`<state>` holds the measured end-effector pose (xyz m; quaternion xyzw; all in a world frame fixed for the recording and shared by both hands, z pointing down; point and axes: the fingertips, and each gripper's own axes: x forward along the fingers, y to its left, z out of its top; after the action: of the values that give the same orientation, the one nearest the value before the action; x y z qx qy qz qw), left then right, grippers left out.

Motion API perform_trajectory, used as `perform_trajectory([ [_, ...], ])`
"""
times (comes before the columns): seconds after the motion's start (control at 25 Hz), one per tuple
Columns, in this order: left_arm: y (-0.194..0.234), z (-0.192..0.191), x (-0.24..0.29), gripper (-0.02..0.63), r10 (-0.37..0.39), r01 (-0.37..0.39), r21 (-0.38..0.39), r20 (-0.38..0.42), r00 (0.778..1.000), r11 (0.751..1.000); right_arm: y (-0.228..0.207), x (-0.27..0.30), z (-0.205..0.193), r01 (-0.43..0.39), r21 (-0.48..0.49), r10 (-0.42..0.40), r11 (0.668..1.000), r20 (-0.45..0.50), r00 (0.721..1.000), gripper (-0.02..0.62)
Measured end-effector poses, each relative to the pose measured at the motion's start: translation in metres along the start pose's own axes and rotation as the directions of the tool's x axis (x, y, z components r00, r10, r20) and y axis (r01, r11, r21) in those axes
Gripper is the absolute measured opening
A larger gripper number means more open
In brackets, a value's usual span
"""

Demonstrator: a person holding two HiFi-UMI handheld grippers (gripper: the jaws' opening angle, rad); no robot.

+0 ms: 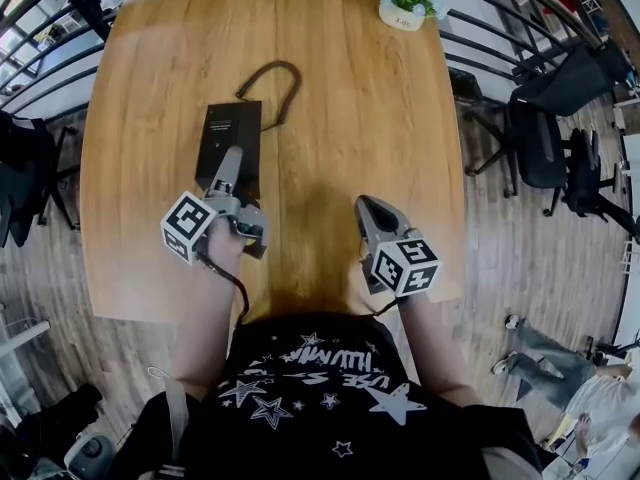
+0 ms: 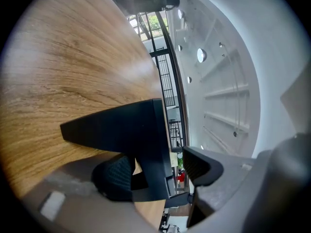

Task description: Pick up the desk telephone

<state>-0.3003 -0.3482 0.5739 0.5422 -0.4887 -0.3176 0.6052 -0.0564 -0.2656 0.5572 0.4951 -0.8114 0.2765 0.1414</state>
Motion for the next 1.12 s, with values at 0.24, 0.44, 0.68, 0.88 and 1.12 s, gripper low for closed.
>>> perform_trajectory([
  [0.24, 0.006, 0.0, 0.003, 0.311, 0.036, -0.037, -0.029, -0.012, 0.999, 0.999, 0.001, 0.004, -0.001, -0.003, -0.004, 0.003, 1.0, -0.007, 1.0, 0.002],
  [0.44, 0.017, 0.003, 0.001, 0.225, 0.111, -0.11, -0.072, 0.003, 0.994, 0.991, 0.007, 0.006, -0.001, -0.012, -0.012, 0.012, 1.0, -0.011, 1.0, 0.002],
  [0.68, 0.016, 0.006, 0.0, 0.216, 0.117, -0.116, -0.048, 0.001, 0.993, 0.992, 0.008, 0.006, -0.002, -0.015, -0.009, 0.015, 1.0, -0.013, 1.0, 0.002],
  [0.88, 0.014, 0.004, 0.001, 0.201, 0.119, -0.119, -0.031, -0.004, 0.993, 0.992, 0.007, 0.003, -0.002, -0.016, -0.01, 0.016, 1.0, -0.01, 1.0, 0.002],
  [1.12, 0.014, 0.004, 0.0, 0.196, 0.104, -0.104, -0.056, -0.002, 0.995, 0.993, 0.008, 0.002, 0.001, -0.015, -0.015, 0.015, 1.0, -0.003, 1.0, 0.002],
])
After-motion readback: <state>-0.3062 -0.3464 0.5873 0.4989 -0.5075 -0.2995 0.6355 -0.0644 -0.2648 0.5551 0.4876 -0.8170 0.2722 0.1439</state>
